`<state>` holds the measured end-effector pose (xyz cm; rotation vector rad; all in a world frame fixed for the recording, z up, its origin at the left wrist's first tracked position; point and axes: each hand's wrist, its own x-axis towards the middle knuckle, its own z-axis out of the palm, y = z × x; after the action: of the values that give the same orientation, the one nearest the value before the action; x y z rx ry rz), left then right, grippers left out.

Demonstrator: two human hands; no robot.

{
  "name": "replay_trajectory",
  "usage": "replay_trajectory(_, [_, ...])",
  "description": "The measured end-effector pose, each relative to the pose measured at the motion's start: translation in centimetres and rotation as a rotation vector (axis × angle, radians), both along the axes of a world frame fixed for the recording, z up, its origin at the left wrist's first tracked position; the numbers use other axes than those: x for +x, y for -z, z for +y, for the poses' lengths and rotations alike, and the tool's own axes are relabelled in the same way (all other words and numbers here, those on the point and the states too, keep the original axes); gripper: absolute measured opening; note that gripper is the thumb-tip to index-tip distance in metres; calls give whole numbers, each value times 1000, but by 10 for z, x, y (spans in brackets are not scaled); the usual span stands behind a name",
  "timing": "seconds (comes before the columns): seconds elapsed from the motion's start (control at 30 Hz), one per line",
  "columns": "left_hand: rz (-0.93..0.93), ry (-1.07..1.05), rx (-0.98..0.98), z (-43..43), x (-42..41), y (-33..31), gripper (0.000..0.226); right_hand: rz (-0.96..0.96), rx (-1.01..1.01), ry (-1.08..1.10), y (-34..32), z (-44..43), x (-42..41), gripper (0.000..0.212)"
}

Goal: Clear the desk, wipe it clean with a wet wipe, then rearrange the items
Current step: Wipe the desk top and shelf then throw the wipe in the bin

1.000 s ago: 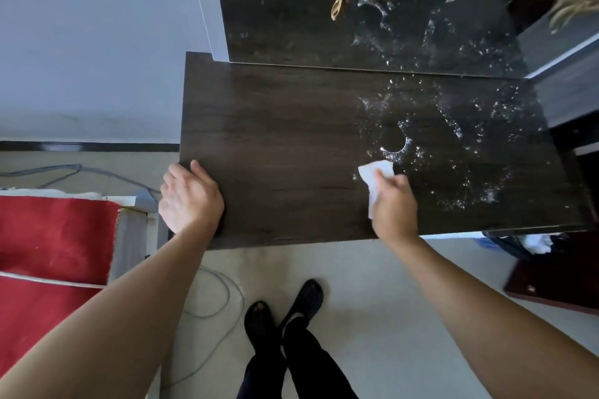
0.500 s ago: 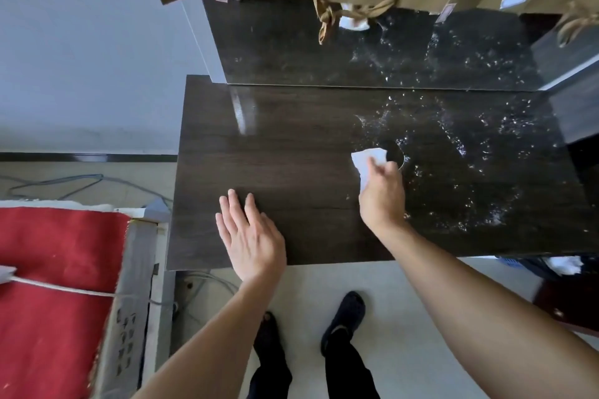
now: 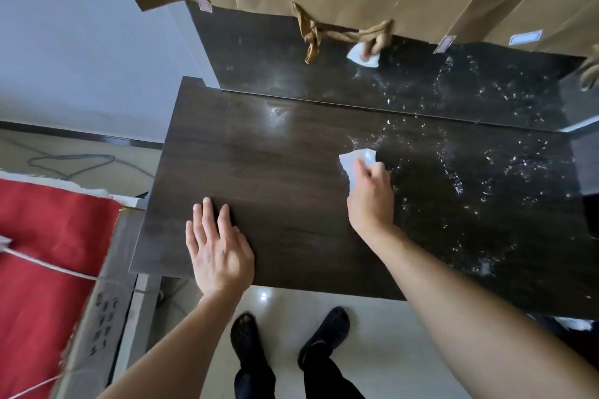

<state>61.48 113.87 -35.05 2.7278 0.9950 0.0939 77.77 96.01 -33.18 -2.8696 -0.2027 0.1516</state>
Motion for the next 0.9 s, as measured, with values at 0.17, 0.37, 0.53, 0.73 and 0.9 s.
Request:
replay_trajectory(0.17, [-29,-56,-3,-5,5,-1,48,67,147,-443,3,-10,-74,61])
replay_trajectory(0.37, [-35,-152,-36,-15,13,0,46,40,-4,-129,1,-73,6,49])
replay_trajectory(0.53, [-11,-147,-17,-14,14,1,46,-6,3,-54,3,-6,52,41])
replay_trajectory(0.73, [-12,-152,-14,-15,14,-1,47,76,162,-506,2,-35,-29,62])
replay_trajectory(0.9, [-11,-148,-4,-14,14,1,46,45,25,-103,0,-74,57,47])
